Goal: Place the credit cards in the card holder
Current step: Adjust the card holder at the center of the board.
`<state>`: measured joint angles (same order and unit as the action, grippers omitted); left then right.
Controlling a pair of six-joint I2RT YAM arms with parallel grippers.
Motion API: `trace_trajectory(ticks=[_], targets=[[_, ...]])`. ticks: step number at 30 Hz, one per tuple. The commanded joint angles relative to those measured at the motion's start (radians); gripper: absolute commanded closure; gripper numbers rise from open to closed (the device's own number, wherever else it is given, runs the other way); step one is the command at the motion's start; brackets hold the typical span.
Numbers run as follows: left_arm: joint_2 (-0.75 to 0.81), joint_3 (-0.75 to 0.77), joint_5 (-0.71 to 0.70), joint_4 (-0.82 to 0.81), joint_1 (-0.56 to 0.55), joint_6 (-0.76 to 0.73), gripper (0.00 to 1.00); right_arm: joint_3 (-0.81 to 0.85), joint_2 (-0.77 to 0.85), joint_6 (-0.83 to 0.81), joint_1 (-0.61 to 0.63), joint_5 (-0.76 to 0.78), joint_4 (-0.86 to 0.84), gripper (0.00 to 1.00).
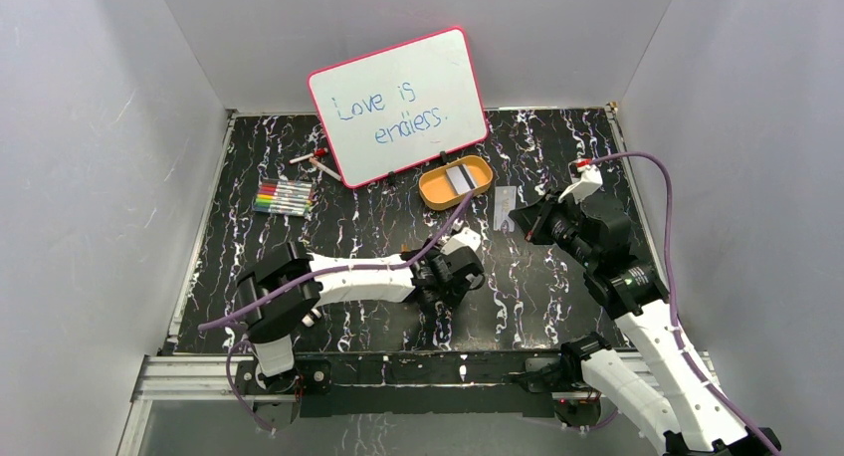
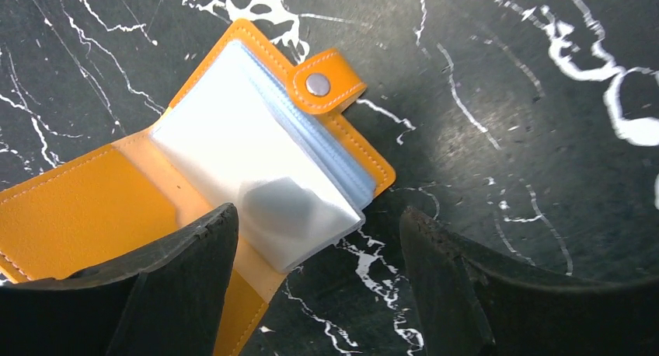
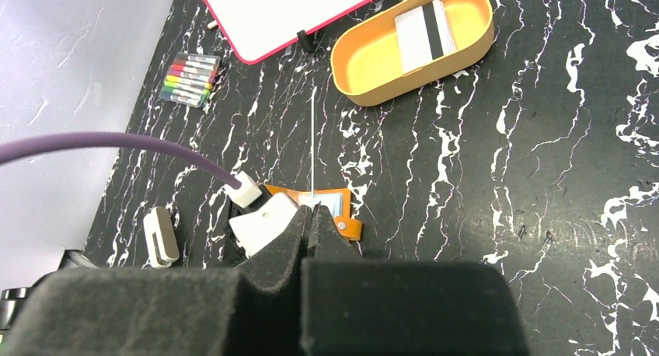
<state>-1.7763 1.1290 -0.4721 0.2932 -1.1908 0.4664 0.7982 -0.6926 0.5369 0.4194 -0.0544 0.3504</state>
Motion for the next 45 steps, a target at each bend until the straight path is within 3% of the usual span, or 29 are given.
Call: trace_trajectory(ticks=[1,14,30,37,45], targets=[[-0.003,0.039,-0.090,0.055,-0.017,-0.041,0.26,0.051,0.012,-0.026,-0.002,0.018,-0.020,1.00],[0.020,0.027,-0.165,0.068,-0.020,-0.006,0.40,0.039,0.002,-0.024,-0.002,-0.003,-0.039,1.00],[0.114,-0.064,-0.344,0.061,-0.020,0.114,0.75,0.020,-0.018,-0.012,-0.002,-0.047,-0.064,1.00],[0.149,-0.103,-0.404,0.109,-0.020,0.217,0.99,-0.006,-0.030,0.000,-0.001,-0.097,-0.087,1.00],[0.224,-0.185,-0.448,0.190,-0.018,0.409,1.00,-0.046,-0.071,0.014,-0.001,-0.207,-0.144,1.00]])
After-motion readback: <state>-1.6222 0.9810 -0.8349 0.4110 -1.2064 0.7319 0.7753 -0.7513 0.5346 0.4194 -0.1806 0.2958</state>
